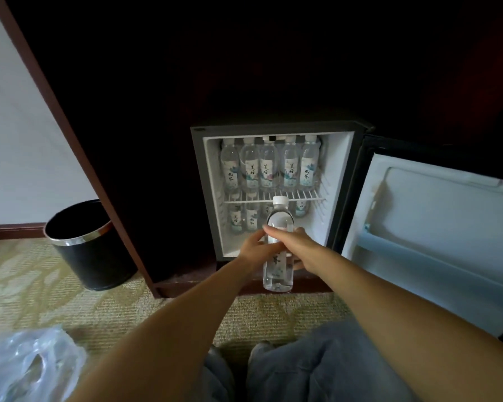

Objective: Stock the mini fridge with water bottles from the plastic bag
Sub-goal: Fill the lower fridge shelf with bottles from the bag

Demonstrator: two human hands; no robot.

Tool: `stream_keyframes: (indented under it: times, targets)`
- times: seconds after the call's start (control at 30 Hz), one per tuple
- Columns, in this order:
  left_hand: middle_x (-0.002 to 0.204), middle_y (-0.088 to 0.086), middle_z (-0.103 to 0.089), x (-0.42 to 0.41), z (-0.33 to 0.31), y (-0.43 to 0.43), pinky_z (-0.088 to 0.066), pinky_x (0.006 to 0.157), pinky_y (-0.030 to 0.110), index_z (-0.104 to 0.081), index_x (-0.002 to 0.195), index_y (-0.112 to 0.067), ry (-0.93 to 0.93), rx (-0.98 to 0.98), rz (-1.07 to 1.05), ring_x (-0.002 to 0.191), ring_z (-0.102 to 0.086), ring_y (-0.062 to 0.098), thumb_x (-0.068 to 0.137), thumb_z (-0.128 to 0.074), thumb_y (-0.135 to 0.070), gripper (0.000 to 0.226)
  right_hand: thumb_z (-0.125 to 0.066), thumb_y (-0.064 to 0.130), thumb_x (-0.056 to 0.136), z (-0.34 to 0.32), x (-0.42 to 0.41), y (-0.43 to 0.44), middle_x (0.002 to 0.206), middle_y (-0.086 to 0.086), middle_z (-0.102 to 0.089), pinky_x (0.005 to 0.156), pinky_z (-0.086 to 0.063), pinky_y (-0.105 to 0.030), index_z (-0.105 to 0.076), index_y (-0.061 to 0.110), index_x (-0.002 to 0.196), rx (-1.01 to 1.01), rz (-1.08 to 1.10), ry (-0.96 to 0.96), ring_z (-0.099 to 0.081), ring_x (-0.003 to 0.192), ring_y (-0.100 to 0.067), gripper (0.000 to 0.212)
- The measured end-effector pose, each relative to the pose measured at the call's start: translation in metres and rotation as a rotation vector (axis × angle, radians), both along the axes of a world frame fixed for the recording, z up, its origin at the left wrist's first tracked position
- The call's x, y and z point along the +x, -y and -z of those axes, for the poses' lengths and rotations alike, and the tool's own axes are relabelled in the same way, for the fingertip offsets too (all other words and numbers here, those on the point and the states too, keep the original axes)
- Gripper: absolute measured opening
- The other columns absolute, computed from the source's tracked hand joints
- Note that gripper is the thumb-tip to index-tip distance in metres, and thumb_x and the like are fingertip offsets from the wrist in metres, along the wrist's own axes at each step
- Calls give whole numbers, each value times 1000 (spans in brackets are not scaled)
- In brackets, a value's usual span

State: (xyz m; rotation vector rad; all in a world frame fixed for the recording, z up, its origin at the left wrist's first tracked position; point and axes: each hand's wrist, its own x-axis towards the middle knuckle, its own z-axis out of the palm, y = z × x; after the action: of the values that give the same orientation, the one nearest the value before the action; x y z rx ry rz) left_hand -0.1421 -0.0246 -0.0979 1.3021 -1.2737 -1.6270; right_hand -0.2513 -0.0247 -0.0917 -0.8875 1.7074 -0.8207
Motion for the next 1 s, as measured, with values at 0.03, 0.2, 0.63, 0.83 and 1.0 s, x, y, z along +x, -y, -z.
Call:
stream_keyframes:
  times: [0.03, 0.2, 0.63, 0.83, 1.0]
  targets:
    - [89, 3, -65, -4, 2, 2, -56, 61, 25, -53, 127, -10, 35, -16, 11, 71, -68, 11, 82, -71, -8, 48, -66, 68, 71, 4, -7, 1, 138, -12, -46, 91, -50, -42, -24, 12, 143, -7, -16, -11, -52, 120, -29, 100]
    - [105, 12, -66, -23, 9, 18, -53, 75, 29, -58, 109, -13, 211, -93, 107, 88, -63, 17, 81, -72, -11, 32, -64, 64, 75, 20, -26, 6, 128, -9, -54, 83, -52, -37, -34, 12, 135, -10, 18, -65, -57, 107, -23, 85]
    - [85, 2, -65, -27, 49, 48, -52, 65, 22, -52, 105, -20, 235, -100, 126, 78, -64, 16, 74, -78, -5, 43, -71, 54, 76, 49, -41, 26, 120, -5, -59, 89, -51, -34, -45, 11, 126, -33, -119, -155, -59, 108, -19, 70]
    - [83, -8, -63, -10, 67, 75, -41, 51, 9, -58, 108, -19, 325, -183, 84, 69, -58, 2, 69, -82, -13, 47, -76, 45, 75, 60, -33, 56, 122, -1, -57, 91, -50, -31, -42, 13, 125, -114, -213, -208, -58, 108, -16, 68]
    - [104, 4, -67, -31, 96, 105, -53, 82, 33, -55, 111, -17, 324, -147, -41, 94, -64, 22, 71, -80, -23, 47, -77, 39, 75, 85, -34, 94, 105, 9, -61, 72, -45, -14, -48, 14, 121, -231, -148, -220, -60, 96, -6, 60]
